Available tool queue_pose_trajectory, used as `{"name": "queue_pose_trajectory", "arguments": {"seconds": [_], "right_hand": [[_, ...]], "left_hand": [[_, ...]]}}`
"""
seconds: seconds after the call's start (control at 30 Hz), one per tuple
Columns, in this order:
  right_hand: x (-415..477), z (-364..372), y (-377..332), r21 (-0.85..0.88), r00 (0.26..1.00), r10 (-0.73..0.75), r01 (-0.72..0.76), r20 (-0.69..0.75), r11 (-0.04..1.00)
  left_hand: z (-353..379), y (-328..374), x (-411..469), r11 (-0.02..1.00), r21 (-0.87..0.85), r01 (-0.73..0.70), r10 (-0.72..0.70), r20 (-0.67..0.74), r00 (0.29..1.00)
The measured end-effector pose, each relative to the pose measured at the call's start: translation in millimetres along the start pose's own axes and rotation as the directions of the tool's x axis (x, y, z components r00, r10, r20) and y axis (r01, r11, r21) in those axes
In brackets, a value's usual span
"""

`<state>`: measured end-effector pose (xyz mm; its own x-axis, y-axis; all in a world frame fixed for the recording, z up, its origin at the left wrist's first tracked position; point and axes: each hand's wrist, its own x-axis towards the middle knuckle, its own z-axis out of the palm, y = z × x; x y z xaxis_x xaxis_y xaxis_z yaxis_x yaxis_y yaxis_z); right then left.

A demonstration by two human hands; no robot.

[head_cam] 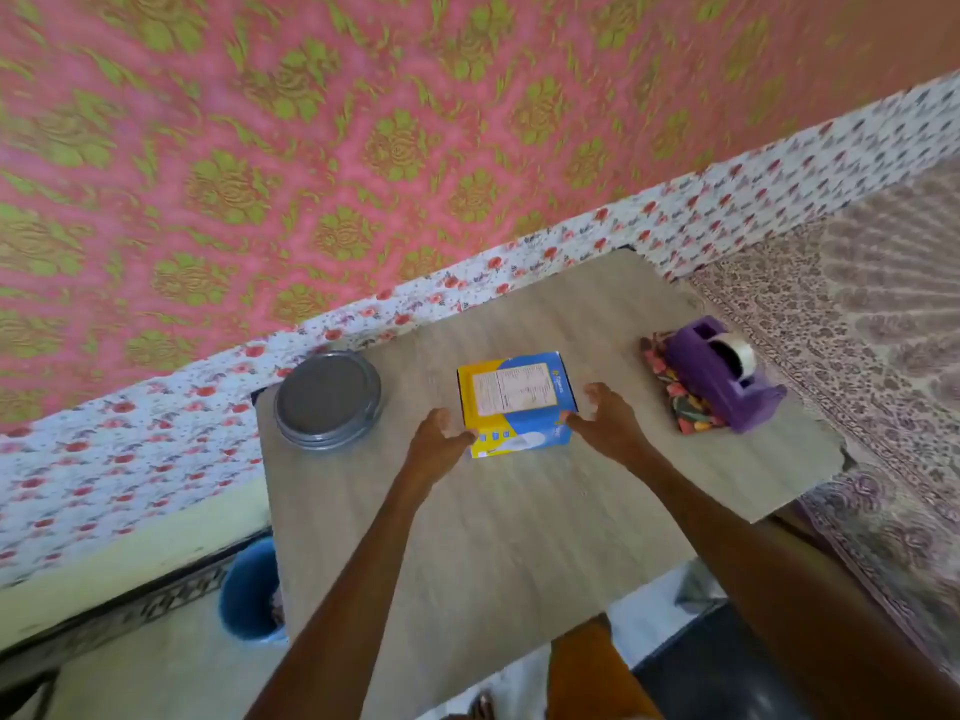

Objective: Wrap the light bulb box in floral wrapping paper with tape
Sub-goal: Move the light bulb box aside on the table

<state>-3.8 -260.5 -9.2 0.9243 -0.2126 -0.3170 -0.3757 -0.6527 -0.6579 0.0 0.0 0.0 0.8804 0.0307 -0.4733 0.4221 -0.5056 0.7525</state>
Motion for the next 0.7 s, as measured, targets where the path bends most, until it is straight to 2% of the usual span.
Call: {"name": "queue_pose_trajectory", "arguments": {"seconds": [0.03, 0.1, 0.17, 0.23, 0.3, 0.37, 0.47, 0.63, 0.7], "right_hand": [[14, 3, 5, 0.012, 0.996, 0.055, -0.056, 0.066, 0.998], [28, 3, 7, 0.146, 0.961, 0.121, -0.161, 0.247, 0.976], [41, 0, 6, 0.259, 0.890, 0.125, -0.258, 0.439, 0.931], [53, -4, 6, 0.326, 0.851, 0.102, -0.304, 0.514, 0.895], [71, -5, 3, 0.369, 0.887, 0.037, -0.229, 0.461, 0.901], [99, -1, 1, 0.345, 0.939, 0.003, -0.130, 0.343, 0.930], [138, 1, -18, 0.317, 0.974, -0.054, -0.020, 0.222, 0.948], [193, 27, -51, 0.312, 0.960, -0.213, 0.148, 0.183, 0.938], [208, 40, -62, 0.361, 0.952, -0.270, 0.204, 0.143, 0.910]], "left_hand": [[7, 2, 9, 0.999, -0.006, 0.042, -0.042, -0.002, 0.999], [20, 8, 19, 0.987, -0.097, 0.128, -0.128, 0.009, 0.992], [39, 13, 27, 0.955, -0.211, 0.211, -0.223, -0.035, 0.974], [56, 21, 33, 0.931, -0.282, 0.230, -0.267, -0.100, 0.958], [69, 33, 40, 0.922, -0.341, 0.184, -0.266, -0.211, 0.941], [73, 44, 55, 0.906, -0.404, 0.128, -0.265, -0.304, 0.915], [69, 57, 87, 0.902, -0.430, 0.036, -0.215, -0.376, 0.901], [56, 62, 143, 0.913, -0.406, -0.036, -0.189, -0.500, 0.845], [51, 55, 163, 0.922, -0.382, -0.054, -0.171, -0.529, 0.831]]}}
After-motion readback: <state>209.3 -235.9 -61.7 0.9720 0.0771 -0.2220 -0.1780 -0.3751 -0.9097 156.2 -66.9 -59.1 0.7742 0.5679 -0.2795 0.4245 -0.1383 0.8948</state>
